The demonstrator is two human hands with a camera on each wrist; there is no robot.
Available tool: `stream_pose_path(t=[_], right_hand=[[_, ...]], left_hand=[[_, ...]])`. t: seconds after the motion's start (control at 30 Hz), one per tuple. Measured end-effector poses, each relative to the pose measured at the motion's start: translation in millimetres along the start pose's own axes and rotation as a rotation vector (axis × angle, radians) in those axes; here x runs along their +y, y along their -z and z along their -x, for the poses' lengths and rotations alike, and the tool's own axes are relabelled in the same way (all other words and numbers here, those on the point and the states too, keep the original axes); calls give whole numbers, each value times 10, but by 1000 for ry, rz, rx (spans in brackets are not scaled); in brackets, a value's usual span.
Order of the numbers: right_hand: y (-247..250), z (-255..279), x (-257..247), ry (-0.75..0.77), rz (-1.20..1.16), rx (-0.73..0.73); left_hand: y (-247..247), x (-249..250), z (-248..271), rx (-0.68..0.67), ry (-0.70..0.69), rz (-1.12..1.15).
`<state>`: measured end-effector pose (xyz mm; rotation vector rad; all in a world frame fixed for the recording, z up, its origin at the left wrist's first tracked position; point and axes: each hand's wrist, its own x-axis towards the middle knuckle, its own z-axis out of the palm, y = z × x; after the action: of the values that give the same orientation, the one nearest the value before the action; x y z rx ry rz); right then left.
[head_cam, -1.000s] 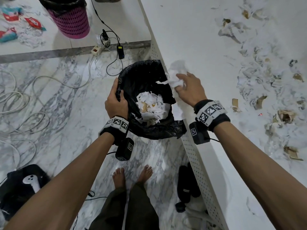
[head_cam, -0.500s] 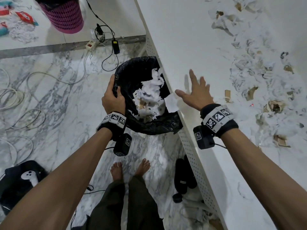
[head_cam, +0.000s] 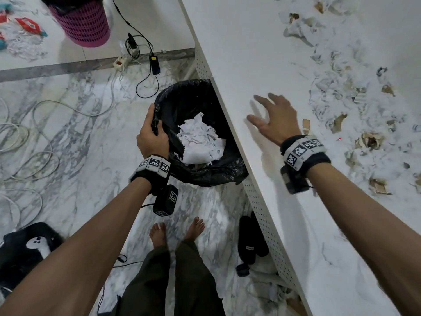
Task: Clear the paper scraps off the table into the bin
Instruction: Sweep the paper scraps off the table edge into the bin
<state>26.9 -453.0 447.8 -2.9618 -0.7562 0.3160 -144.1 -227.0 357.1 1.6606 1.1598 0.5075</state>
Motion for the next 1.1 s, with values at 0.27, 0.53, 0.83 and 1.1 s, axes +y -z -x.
stream_pose_path(t=[0.27,0.53,0.83,1.1], right_hand=[[-320,363,559,-706,-156,-218],[-396,15,-399,-288,-145,-179],[-144,-70,-492,23,-115,370],[-330,-96,-627,15,-110,-86]], left_hand=[[2,-14,55,10,-11,2],[4,-20,71,0,8,9],[16,-11,89,4,6,-14],[22,-6,129,3,-4,-19]])
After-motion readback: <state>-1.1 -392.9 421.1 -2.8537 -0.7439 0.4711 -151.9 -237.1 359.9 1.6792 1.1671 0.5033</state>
